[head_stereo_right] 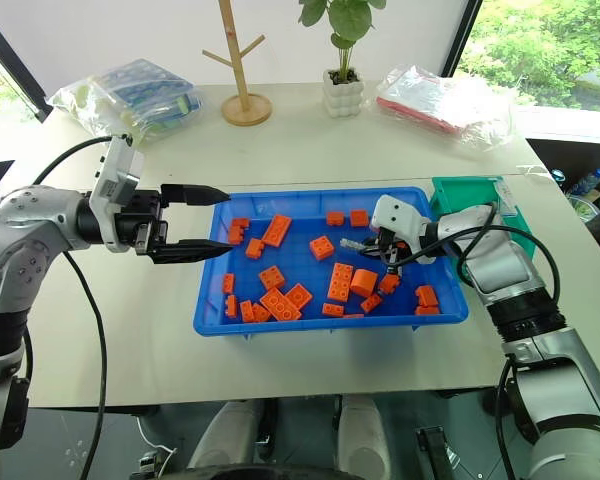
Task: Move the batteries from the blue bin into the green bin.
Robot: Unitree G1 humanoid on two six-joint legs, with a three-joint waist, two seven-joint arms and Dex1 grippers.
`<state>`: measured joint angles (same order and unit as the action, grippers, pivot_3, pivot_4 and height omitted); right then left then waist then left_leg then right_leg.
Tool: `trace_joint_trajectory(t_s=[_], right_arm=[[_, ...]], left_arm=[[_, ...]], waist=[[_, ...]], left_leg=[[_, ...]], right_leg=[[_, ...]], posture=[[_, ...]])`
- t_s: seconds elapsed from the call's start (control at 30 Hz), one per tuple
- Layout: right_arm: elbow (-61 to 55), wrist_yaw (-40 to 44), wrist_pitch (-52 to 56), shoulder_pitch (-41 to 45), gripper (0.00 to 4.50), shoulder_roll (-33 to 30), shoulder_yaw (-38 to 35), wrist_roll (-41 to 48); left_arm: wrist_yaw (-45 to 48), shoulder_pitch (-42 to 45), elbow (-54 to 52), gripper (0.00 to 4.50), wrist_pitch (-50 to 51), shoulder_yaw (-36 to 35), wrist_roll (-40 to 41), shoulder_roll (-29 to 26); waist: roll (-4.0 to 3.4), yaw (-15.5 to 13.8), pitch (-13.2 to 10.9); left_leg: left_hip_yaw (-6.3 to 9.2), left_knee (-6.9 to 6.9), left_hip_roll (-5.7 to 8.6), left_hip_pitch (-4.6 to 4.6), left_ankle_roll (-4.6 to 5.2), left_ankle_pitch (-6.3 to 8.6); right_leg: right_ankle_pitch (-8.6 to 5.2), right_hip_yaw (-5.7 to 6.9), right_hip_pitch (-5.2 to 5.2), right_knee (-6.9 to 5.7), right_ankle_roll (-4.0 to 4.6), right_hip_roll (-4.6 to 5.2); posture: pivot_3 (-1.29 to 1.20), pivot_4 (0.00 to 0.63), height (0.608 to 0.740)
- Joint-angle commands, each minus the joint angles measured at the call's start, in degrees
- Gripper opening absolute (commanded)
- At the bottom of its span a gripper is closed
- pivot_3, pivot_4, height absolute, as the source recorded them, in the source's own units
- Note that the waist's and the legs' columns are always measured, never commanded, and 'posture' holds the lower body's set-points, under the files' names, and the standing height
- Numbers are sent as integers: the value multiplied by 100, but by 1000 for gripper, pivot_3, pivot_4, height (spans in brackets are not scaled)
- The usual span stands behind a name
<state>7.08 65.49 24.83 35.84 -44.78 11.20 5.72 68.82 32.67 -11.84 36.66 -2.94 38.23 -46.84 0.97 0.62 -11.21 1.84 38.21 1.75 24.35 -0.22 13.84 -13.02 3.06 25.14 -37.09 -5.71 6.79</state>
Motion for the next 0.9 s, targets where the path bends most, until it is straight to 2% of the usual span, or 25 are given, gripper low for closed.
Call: trace_joint_trajectory(t_s=[0.03,0.23,0.37,0.5,0.73,0.9], right_arm=[[-549,-249,473,21,45,-281,-655,238],[-391,-1178,1291,-56,45,-1020,-1913,200],[-246,-1609,1666,-466,45,-1435,-2520,170],[-612,-1813,2201,-1004,45,-1401,-2935,426],[-1130,-2094,2218,-1324,3552,-1285,-2845,499],[-1481,-2078,2543,-984,3552,-1337,-2637,682]], left_arm=[[61,203,-6,4500,-120,-23,2,21],[107,243,56,4500,-161,56,-63,127],[169,245,124,4500,-200,89,-73,138],[238,390,268,4500,-234,194,-125,206],[325,594,439,4500,-289,294,-222,321],[370,595,452,4500,-290,275,-235,287]], waist=[[0,-7,0],[0,-59,0],[0,-109,0],[0,-109,0],[-1,-94,0],[-1,-99,0]], left_leg=[[0,0,0,0,0,0],[-1,1,4,3,0,0],[-8,0,2,2,0,0],[-13,0,2,2,1,0],[-13,4,-1,-1,1,0],[-13,4,-1,0,1,0]], right_leg=[[0,0,0,0,0,0],[0,0,1,1,0,4],[-1,1,0,2,1,2],[0,-1,0,1,1,3],[3,-2,-1,0,4,2],[3,-2,-1,0,4,2]], posture=[[0,150,692],[0,150,692],[0,150,692],[0,150,692],[0,150,692],[0,150,692]])
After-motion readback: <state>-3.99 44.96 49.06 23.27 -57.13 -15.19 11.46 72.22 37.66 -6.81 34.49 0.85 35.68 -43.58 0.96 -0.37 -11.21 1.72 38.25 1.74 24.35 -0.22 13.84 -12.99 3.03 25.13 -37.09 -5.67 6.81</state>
